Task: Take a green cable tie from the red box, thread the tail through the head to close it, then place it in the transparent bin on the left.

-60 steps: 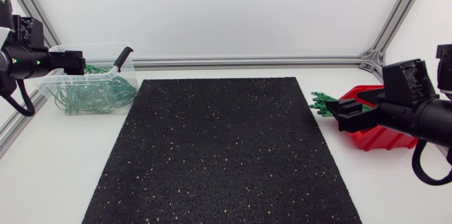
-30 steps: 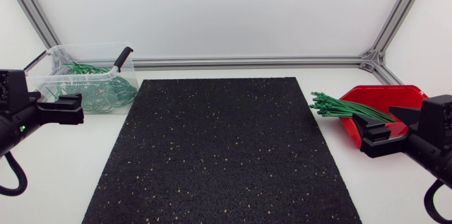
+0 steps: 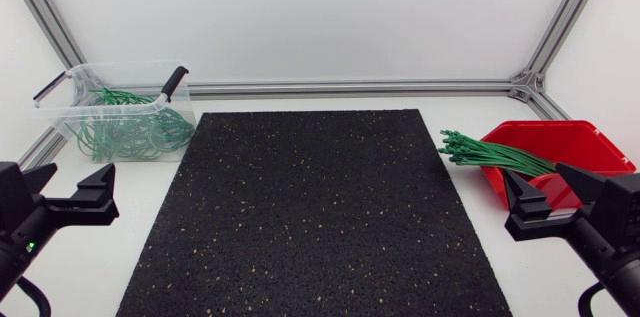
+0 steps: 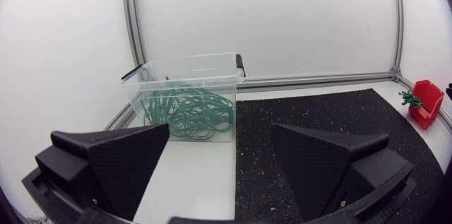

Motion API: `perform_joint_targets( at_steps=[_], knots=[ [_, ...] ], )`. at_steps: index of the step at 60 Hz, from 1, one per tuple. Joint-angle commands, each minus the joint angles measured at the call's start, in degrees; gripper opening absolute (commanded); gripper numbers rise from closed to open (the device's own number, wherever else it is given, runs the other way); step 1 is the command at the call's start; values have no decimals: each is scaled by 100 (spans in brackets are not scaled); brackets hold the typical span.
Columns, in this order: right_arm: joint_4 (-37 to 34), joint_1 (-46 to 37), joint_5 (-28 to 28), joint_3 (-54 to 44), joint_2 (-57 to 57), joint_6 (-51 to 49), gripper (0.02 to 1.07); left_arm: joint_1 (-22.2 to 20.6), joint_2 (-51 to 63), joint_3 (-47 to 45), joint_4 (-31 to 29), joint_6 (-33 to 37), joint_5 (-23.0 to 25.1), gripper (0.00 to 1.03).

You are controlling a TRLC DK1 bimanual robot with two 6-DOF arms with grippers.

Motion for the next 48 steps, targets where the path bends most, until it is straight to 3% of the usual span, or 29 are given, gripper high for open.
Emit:
perform_joint_targets(
  at_steps=[1,19,48],
  knots=[
    [171,65,89,-286,-249,206,103,7,-260,-289,110,-164,95,100],
    [613,185,309,-972,-1107,523,103,44,-1128,-975,326,-282,397,100],
    [613,185,309,-972,-1107,523,103,82,-2008,-1671,545,-401,703,100]
  ],
)
